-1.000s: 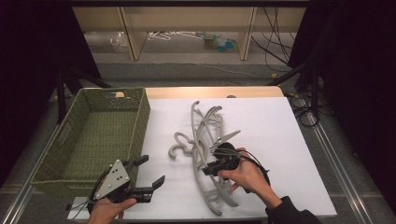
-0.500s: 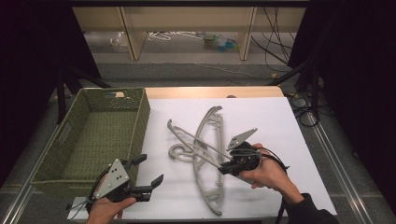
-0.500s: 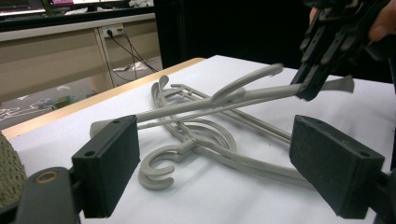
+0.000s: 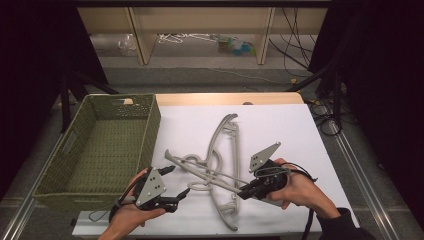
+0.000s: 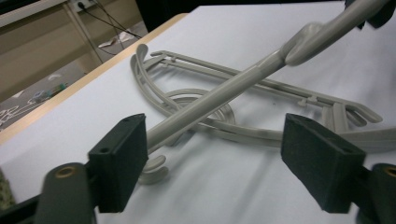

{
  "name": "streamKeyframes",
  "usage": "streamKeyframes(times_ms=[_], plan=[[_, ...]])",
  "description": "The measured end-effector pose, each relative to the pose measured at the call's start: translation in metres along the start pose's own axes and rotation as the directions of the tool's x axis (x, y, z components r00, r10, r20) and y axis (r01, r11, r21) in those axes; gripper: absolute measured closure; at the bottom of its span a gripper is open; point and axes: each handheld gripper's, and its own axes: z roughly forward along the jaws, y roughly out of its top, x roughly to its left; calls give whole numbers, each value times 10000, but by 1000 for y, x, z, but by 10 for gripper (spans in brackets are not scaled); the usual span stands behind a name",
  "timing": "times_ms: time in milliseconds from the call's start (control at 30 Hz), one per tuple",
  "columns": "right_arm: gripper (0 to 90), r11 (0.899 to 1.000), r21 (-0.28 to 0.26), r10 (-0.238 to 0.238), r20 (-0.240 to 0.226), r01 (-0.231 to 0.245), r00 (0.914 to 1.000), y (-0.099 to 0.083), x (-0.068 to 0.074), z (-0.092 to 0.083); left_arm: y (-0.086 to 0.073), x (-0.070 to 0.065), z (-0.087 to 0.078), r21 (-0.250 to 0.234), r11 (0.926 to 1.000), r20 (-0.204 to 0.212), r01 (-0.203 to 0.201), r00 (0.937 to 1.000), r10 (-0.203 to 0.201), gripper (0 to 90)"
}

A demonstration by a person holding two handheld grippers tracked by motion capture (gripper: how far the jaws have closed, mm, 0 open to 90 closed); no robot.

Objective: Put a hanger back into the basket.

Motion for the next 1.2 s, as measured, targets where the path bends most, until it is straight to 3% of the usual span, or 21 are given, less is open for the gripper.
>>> streamKeyframes(times_ms=[33,167,233,433,567,633,700,767,800,833,867,900,967,1000,1200], plan=[[829,10000,27,-12,-38,12,10000,0,1,-1,1,0,3,32,10000,146,72,9999,-72,253],[829,9998,57,-171,-228,172,9996,0,3,-1,7,0,15,188,9984,492,-539,9974,529,300],[829,9998,29,-213,-341,214,9992,0,3,-2,10,1,20,316,9965,865,-768,9935,738,325],[828,9994,78,-317,-569,322,9979,-1,4,-5,18,-1,32,465,9819,1461,-1836,9736,1752,408],[830,9991,162,-392,-691,404,9968,-1,5,-5,21,-1,38,662,9749,1928,-2124,9614,1964,494],[829,9990,173,-406,-700,420,9967,-1,4,-5,24,-1,40,780,9643,2232,-2531,9471,2305,558],[829,9988,177,-449,-709,462,9965,-2,3,-6,27,-2,41,828,9614,2442,-2624,9406,2357,617],[829,9986,108,-503,-777,513,9957,-3,2,-8,31,-2,40,854,9482,2625,-3059,9250,2747,643],[829,9986,66,-522,-778,529,9956,-4,1,-9,31,-2,40,854,9482,2625,-3059,9250,2747,656],[828,9983,-9,-585,-834,586,9948,-5,0,-11,35,-3,38,747,9417,2714,-3282,9153,2975,669],[826,9985,-111,-552,-850,544,9949,-5,-2,-13,38,-4,37,663,9420,2720,-3290,9143,3002,682],[822,9984,-252,-518,-895,498,9946,-6,-3,-15,40,-4,36,663,9373,2823,-3423,9074,3114,695],[813,9970,-485,-644,-926,601,9936,-7,-5,-21,43,-5,34,631,9396,3025,-3363,9037,3032,719],[807,9962,-566,-718,-896,669,9934,-8,-5,-23,43,-7,34,635,9490,3116,-3088,9095,2751,725],[729,9956,-724,-592,-49,587,9982,-7,-9,-33,47,-11,32,789,9638,3441,-2548,9143,2136,765]])
